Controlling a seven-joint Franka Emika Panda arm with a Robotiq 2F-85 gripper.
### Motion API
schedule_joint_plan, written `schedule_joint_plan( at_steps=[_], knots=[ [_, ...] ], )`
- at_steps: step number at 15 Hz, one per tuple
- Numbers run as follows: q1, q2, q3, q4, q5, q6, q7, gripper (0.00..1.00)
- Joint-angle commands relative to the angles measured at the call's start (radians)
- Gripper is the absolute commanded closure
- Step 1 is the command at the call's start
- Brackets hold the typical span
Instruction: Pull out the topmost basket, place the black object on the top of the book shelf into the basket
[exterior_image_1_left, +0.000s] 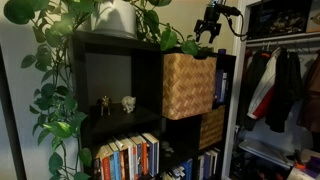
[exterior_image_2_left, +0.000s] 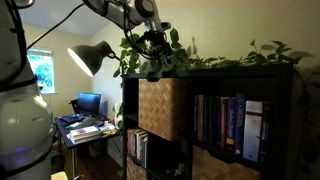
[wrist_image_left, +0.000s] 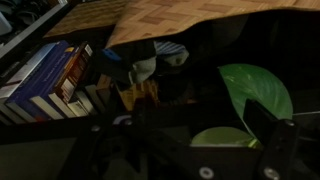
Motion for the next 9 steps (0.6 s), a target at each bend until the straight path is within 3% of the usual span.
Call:
schedule_joint_plan(
  at_steps=[1, 4, 5, 9],
  knots=[
    [-0.008, -0.004, 0.002, 0.018, 0.014, -0.046, 0.055, 0.00],
    [-0.003, -0.023, 0.004, 0.001, 0.052, -0.073, 0.102, 0.00],
    [0.002, -0.039, 0.006, -0.012, 0.076, -0.084, 0.119, 0.20],
    [0.013, -0.098, 0.021, -0.069, 0.143, -0.083, 0.146, 0.47]
  ],
)
